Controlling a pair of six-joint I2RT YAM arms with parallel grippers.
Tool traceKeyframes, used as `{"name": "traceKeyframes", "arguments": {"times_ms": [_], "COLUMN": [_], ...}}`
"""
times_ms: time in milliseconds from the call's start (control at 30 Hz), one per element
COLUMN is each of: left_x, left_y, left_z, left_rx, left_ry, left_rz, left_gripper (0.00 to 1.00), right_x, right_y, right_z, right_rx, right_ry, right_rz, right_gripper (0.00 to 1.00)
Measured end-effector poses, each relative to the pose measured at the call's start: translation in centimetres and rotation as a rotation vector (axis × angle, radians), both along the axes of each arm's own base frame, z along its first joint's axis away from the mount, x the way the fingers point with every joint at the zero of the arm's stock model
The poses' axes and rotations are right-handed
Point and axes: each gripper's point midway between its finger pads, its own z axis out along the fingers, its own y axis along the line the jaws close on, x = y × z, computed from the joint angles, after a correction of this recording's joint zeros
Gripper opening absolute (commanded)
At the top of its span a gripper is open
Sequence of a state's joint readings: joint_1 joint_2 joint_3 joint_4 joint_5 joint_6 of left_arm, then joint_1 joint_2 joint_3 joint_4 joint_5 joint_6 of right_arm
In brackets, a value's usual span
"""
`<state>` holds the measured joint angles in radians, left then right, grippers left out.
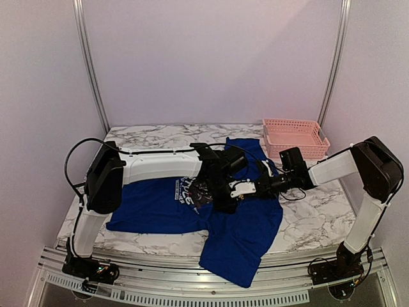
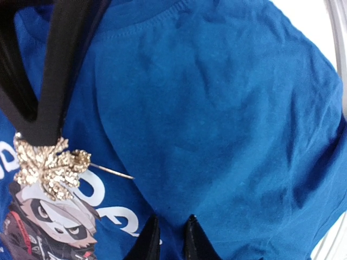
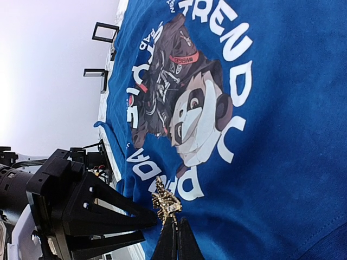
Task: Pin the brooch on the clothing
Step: Pick up the flattened clothing from the center of the board.
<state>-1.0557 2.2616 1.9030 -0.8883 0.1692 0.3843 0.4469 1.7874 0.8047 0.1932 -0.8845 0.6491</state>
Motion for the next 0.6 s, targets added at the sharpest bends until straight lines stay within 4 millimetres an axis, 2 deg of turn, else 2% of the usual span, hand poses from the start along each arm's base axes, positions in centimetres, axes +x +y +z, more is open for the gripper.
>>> {"name": "traceKeyframes", "arguments": {"times_ms": [233,600], "left_x": [-0.3,-0.4], "left_y": [-0.4,-0.5], "left_z": [0.2,0.2], "left_rx": [-0.018,-0.025], "left_ry": [0.024,0.028], "left_rz": [0.003,0.003], "left_gripper": [0.0,0.0], "right_x": [-0.5,-2.2], "right_y": [0.6,1.5], "right_z": [0.4,-0.2], "right_rx": [0.022,0.048], "right_ry": [0.004,0.067], "right_rz": [0.026,0.087], "right_gripper": [0.0,0.0]}}
